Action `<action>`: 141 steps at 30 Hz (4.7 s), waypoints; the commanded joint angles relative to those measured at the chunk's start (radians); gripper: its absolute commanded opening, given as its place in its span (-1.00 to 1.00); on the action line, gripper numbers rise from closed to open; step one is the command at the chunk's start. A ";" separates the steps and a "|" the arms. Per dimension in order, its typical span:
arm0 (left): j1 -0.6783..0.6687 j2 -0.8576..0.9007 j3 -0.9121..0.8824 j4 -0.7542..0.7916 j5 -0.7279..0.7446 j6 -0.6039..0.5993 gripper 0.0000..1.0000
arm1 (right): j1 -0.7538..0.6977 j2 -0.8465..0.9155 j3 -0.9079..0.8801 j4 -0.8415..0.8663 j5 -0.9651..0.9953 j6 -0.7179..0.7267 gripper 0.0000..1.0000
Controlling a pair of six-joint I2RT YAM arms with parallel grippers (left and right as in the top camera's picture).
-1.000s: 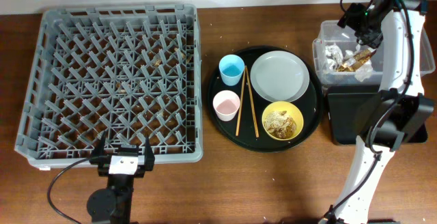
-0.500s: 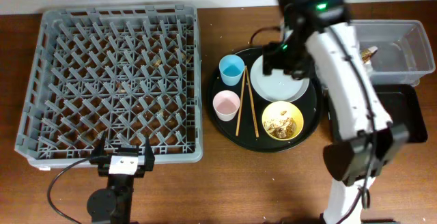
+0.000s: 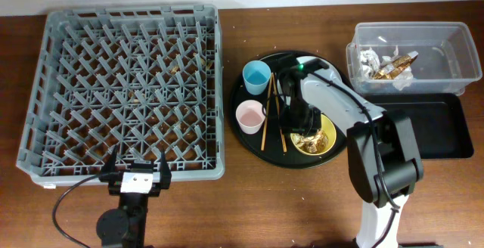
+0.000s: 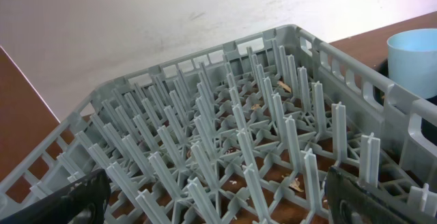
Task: Sort waste into correct bins and load items into the dishwasher rack
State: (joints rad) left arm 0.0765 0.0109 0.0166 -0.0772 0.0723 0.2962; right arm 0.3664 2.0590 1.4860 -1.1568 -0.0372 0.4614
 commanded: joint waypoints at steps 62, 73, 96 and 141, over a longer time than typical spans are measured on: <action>0.005 -0.005 -0.008 0.002 0.010 0.009 1.00 | -1.252 -0.078 -0.156 0.130 -1.514 -0.491 -0.92; 0.005 -0.005 -0.008 0.002 0.010 0.009 1.00 | -1.247 -0.159 -0.156 -0.205 -1.415 -0.882 -0.92; 0.005 -0.005 -0.008 0.002 0.010 0.009 1.00 | 0.002 -0.111 0.001 0.003 0.090 -0.051 -0.92; 0.005 0.042 0.273 -0.073 0.243 -0.275 1.00 | 0.049 -0.114 0.284 -0.037 -0.179 -0.040 -0.92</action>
State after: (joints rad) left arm 0.0765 0.0158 0.1486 -0.0895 0.2737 0.1658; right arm 0.4522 2.0701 1.7039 -1.1751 -0.1776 0.4564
